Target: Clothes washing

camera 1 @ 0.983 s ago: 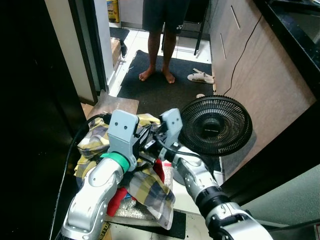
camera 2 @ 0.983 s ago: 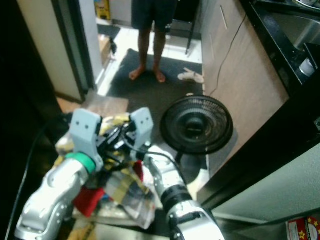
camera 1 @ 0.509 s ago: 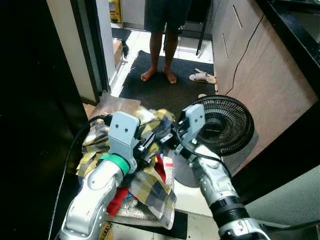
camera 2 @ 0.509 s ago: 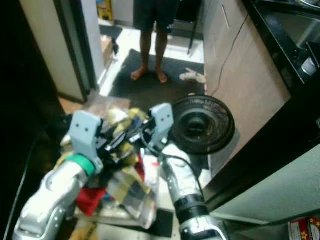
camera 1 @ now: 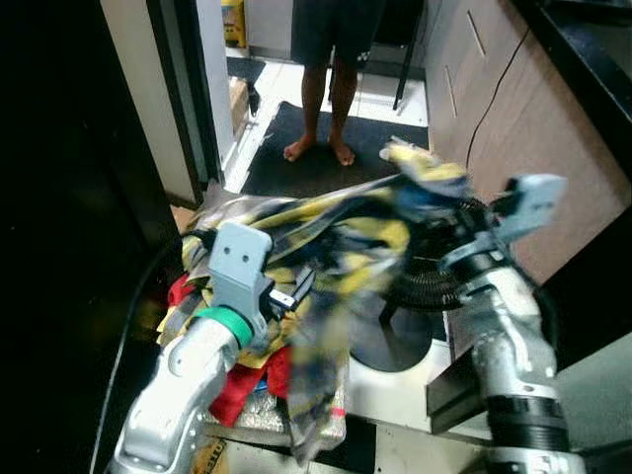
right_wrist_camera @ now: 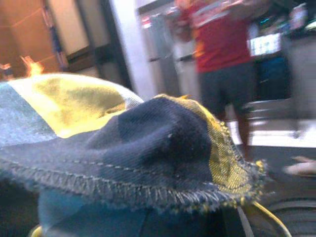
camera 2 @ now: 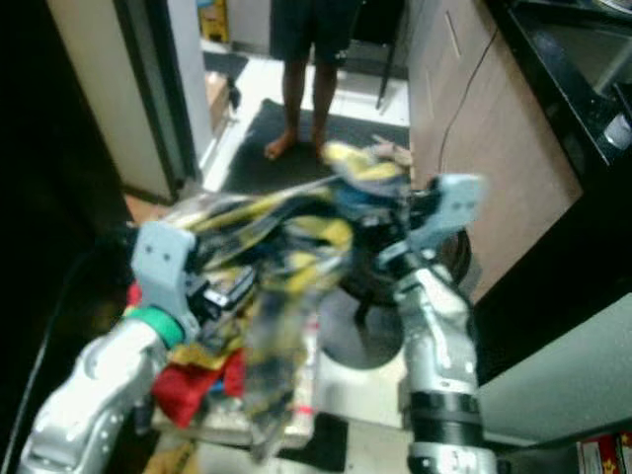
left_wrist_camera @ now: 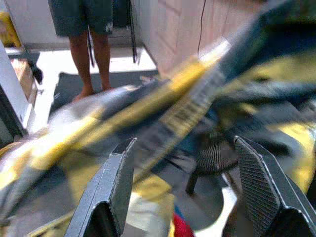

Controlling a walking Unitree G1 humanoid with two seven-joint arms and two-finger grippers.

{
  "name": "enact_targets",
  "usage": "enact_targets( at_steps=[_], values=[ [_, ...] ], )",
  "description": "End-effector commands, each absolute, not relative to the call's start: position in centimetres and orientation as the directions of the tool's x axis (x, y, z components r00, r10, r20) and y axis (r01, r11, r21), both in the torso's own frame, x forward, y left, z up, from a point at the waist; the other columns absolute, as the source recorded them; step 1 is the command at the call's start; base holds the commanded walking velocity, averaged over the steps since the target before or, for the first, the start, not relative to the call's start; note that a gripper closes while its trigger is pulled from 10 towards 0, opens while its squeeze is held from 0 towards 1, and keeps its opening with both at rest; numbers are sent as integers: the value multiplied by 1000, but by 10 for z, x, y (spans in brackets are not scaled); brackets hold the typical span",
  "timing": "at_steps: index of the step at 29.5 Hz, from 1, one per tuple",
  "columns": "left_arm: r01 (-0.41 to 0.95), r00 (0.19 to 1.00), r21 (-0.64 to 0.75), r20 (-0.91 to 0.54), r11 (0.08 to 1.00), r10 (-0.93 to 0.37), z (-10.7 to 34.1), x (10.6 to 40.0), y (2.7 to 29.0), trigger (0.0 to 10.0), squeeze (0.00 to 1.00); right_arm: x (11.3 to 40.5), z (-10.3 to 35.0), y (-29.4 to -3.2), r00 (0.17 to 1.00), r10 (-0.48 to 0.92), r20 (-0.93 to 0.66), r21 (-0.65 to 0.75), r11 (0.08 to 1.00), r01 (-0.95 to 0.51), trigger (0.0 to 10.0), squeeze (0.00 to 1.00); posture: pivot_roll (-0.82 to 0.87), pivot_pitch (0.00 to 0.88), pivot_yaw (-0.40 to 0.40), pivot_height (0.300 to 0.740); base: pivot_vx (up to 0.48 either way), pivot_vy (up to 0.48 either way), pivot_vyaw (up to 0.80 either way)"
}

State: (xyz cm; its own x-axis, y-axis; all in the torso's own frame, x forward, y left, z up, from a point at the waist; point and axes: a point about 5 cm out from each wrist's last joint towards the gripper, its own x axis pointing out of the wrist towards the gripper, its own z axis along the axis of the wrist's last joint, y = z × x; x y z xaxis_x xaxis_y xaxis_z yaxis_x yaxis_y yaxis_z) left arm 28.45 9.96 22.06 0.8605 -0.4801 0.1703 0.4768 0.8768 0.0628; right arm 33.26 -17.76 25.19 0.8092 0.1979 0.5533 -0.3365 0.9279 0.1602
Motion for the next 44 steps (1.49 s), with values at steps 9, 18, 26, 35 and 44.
enact_targets(
  at_steps=[9,18,26,35,44],
  values=[
    [488,821,77,298,870,-487,259,288,97,10000,0,296,356,-192,524,58,850,-96,994,45,10000,0,34,72,43,740,0,0,0],
    [465,830,53,320,884,-456,264,287,105,10000,0,285,357,-217,537,39,843,-165,968,189,10000,0,33,54,22,740,0,0,0],
    [433,858,44,286,900,-427,253,290,108,10000,0,303,218,-202,885,56,463,-129,992,5,10000,0,16,36,18,740,0,0,0],
    [392,871,48,301,919,-388,257,297,116,10000,0,305,209,-175,890,106,443,-58,994,-90,10000,0,16,0,31,740,0,0,0],
    [349,868,55,357,936,-345,273,306,124,10000,0,319,224,-174,869,42,493,43,996,-73,10000,0,31,0,36,740,0,0,-616]
  ],
)
